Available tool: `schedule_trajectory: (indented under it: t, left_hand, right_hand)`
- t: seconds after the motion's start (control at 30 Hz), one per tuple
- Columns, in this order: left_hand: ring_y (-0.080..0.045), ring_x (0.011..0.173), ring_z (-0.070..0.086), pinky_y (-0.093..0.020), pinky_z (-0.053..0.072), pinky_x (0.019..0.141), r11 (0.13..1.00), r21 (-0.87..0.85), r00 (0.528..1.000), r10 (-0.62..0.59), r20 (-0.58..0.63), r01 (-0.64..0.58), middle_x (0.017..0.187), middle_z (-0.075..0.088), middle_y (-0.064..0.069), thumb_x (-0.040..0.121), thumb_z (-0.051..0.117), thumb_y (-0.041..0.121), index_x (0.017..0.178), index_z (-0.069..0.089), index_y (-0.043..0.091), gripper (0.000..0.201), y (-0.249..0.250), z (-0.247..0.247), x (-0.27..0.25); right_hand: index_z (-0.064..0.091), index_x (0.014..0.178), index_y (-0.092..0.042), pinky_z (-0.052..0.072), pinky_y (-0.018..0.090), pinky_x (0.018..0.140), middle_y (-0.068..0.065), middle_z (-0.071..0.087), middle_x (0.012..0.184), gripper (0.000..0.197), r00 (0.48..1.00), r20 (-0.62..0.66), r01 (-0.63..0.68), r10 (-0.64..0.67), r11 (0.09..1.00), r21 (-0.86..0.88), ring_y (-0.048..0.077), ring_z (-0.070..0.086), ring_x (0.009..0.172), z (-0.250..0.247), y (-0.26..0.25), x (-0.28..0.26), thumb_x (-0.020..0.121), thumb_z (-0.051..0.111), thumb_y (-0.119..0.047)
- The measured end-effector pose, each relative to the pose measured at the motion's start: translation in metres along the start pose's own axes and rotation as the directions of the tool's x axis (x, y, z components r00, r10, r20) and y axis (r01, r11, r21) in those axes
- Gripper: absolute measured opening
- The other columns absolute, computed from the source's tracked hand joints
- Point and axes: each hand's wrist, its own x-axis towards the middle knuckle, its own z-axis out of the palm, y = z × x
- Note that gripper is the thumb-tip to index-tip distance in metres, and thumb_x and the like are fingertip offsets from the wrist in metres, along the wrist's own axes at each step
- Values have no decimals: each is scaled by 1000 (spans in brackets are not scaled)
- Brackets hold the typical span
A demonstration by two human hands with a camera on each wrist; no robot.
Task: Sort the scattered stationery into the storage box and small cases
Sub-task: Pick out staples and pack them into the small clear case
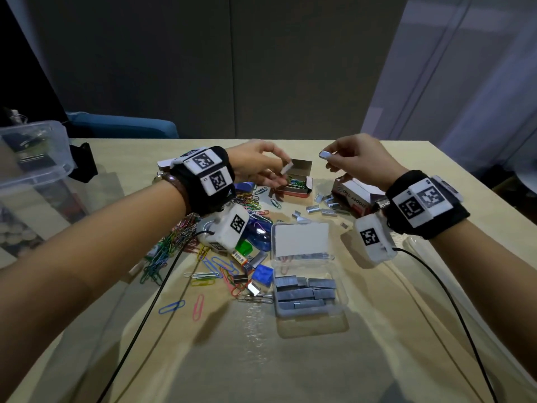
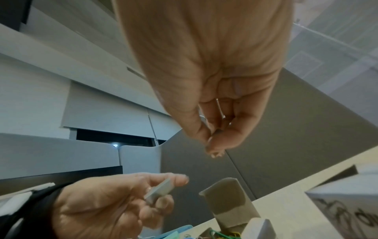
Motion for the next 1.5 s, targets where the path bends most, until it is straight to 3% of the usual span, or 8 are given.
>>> schedule_trajectory:
  t: [0.13,0.33,0.47,0.6,0.87,0.97,1.27,1.5]
  left_hand:
    - [-11,68,67,-16,55,56,971,-239,998,-26,-64,10,97,62,-14,98,45,1,119,63,8,29,2,-5,-7]
    - [-23,82,69,-25,60,63,825,-486,941,-338,-15,288,109,62,-25,100,44,6,117,60,-2,25,5,-6,-14]
    - [-23,82,65,-28,60,56,809,-537,950,-309,-41,240,92,63,-18,99,46,5,106,60,-4,18,4,2,-17]
    - [-22,93,62,-32,61,67,877,-453,962,-241,-126,160,103,65,-12,94,58,10,104,69,5,16,3,3,-17]
    - [-15,69,64,-24,59,63,766,-641,953,-219,-208,36,88,63,-13,93,58,3,92,63,-2,7,12,19,-18]
    - [-16,58,68,-22,59,58,736,-676,950,-191,-247,-28,80,66,-16,91,60,2,91,63,-3,6,15,26,-20]
    - [-20,73,69,-27,60,69,719,-674,958,-39,-284,-170,81,69,-17,89,61,-4,97,67,-4,10,23,40,-32]
    - [-23,81,73,-29,59,77,741,-664,977,-55,-205,-97,87,73,-20,82,72,4,86,69,0,6,27,34,-43]
  right_hand:
    - [67,115,-4,49,10,52,6,68,88,27,999,7,47,-47,998,-32,5,63,76,-2,-4,-6,96,59,-23]
    - [62,105,-7,57,19,60,8,71,88,12,995,-11,100,-100,995,11,3,68,74,2,-7,-16,93,62,-9]
    - [64,100,-4,57,19,61,9,71,87,12,988,-66,144,-141,988,50,10,71,78,4,-15,-19,90,67,-11]
    - [71,98,-10,57,20,58,-3,69,89,13,971,-115,209,-210,978,-13,7,66,81,4,-24,-21,88,71,-17]
    - [75,97,-11,50,11,55,-2,72,84,19,951,-251,226,-178,958,176,4,69,72,6,-31,-25,81,77,-20]
    - [75,97,-13,57,19,63,-2,73,87,19,936,-286,259,-205,951,169,8,70,79,8,-32,-25,81,78,-22]
    - [76,98,-15,60,26,70,-6,72,83,19,900,-352,294,-256,954,58,6,69,76,9,-30,-25,81,78,-24]
    - [76,95,-18,58,21,75,-8,72,82,19,917,-280,307,-285,951,38,3,69,76,1,-30,-28,77,81,-22]
